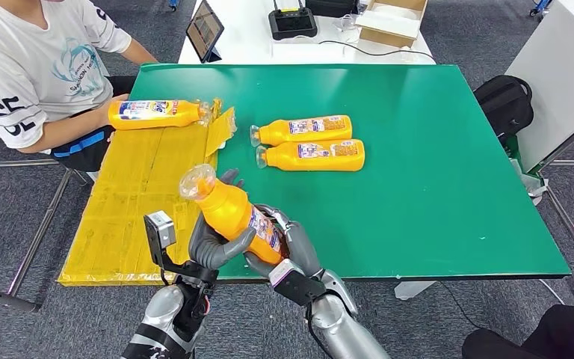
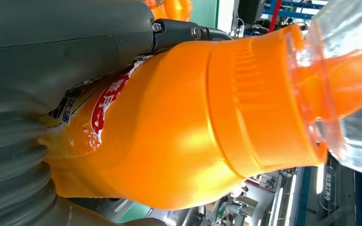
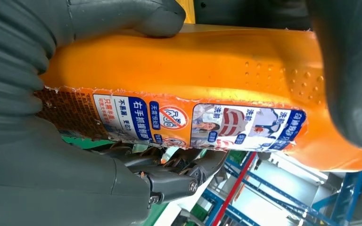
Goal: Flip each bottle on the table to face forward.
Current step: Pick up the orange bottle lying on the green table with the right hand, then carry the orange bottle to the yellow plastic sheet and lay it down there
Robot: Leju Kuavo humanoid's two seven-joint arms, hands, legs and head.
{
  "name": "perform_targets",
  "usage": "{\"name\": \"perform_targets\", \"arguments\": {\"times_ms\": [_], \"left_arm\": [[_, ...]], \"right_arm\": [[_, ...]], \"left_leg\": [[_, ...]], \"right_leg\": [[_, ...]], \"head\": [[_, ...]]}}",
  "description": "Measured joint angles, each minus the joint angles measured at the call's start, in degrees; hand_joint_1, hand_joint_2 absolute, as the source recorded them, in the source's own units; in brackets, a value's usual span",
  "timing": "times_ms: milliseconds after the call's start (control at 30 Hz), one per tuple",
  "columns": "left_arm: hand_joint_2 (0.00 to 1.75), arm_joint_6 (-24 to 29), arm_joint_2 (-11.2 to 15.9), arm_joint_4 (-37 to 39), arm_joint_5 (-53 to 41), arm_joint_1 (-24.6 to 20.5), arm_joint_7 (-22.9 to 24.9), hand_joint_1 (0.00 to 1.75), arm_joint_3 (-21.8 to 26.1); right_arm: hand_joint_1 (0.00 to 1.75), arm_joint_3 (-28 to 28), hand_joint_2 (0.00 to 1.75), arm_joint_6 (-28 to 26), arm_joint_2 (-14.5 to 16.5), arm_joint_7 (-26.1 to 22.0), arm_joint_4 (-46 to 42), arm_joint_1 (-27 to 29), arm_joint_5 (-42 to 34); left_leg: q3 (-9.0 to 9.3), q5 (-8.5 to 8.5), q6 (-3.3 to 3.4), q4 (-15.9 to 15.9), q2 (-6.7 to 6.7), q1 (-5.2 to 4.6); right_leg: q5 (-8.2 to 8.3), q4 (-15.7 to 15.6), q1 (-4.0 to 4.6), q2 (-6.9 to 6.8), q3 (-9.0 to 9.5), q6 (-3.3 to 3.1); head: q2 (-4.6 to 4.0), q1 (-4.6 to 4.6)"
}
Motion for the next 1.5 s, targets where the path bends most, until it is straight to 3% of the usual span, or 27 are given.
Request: {"name": "perform_targets", "arguments": {"times_ms": [700, 733, 833, 867, 1500], "left_arm": [[1.75, 0.1, 0.1, 1.2, -0.6, 0.0, 0.3, 0.00, 0.6], [1.75, 0.2, 0.1, 1.2, -0.7, 0.0, 0.3, 0.20, 0.6], [1.75, 0.7, 0.1, 1.3, -1.3, 0.0, 0.3, 1.50, 0.6], [1.75, 0.8, 0.1, 1.4, -1.4, 0.0, 0.2, 1.75, 0.7], [1.75, 0.6, 0.1, 1.5, -0.1, 0.2, -0.1, 1.75, 1.7]], "right_arm": [[1.75, 1.4, 1.75, 0.1, 0.2, 0.1, 2.5, -0.9, 0.1], [1.75, 1.5, 1.75, 0.1, 0.2, 0.1, 2.6, -1.0, 0.1], [1.75, 1.7, 1.75, 0.1, 0.2, 0.1, 3.1, -1.0, 0.1], [1.75, 1.8, 1.75, 0.1, 0.2, 0.1, 3.2, -1.1, 0.1], [1.75, 2.8, 1.75, -1.9, 0.3, 1.4, 5.1, -2.4, 2.6]], "left_leg": [[0.01, 0.00, 0.00, 0.0, 0.01, 0.00], [0.01, 0.00, 0.00, 0.0, 0.01, 0.00], [0.00, 0.00, 0.00, 0.0, 0.01, 0.00], [0.00, 0.00, 0.00, 0.0, 0.01, 0.00], [0.01, 0.00, 0.00, 0.0, 0.01, 0.00]], "right_leg": [[0.00, 0.0, 0.00, 0.00, 0.00, 0.00], [0.00, 0.0, 0.00, 0.00, 0.00, 0.00], [0.00, 0.0, 0.00, 0.00, 0.00, 0.00], [0.00, 0.0, 0.00, 0.00, 0.00, 0.00], [0.00, 0.0, 0.00, 0.00, -0.01, 0.00]], "head": [[0.00, 0.00], [0.00, 0.00], [0.00, 0.00], [0.00, 0.00], [0.00, 0.00]]}}
